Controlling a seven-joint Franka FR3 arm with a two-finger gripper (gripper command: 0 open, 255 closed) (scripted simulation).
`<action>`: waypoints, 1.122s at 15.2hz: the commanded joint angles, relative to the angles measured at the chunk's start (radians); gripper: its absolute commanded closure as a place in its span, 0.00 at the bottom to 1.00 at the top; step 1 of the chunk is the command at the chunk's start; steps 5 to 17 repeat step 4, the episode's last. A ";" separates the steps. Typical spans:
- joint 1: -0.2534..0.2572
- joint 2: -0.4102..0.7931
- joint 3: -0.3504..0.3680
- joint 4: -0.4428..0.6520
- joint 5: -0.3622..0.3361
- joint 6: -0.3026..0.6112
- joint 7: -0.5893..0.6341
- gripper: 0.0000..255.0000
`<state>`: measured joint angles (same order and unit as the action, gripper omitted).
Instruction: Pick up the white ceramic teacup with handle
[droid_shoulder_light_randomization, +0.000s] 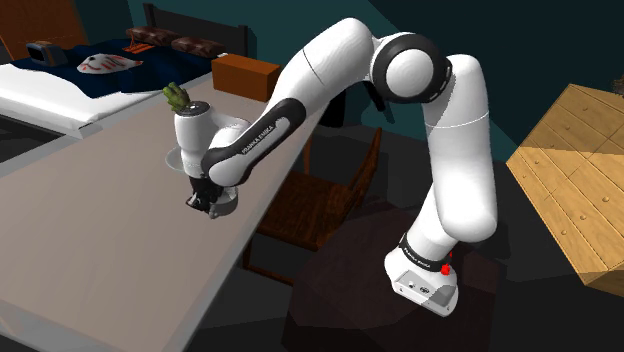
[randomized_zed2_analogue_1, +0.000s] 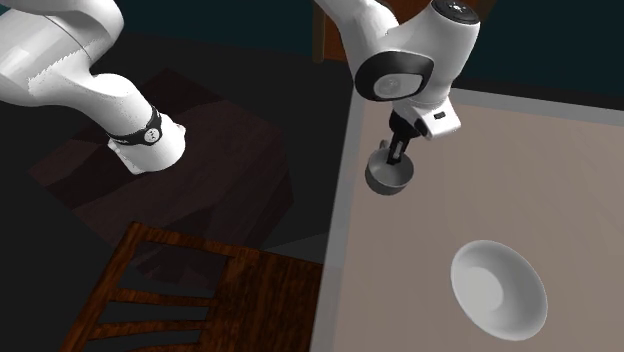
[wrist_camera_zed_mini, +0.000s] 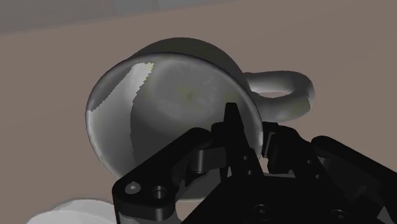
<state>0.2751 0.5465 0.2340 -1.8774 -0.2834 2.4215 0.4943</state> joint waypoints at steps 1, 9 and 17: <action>-0.003 -0.020 0.006 0.001 0.008 -0.020 -0.006 1.00; -0.005 -0.031 0.009 0.001 0.012 -0.031 -0.009 1.00; -0.005 -0.031 0.009 0.001 0.012 -0.031 -0.009 1.00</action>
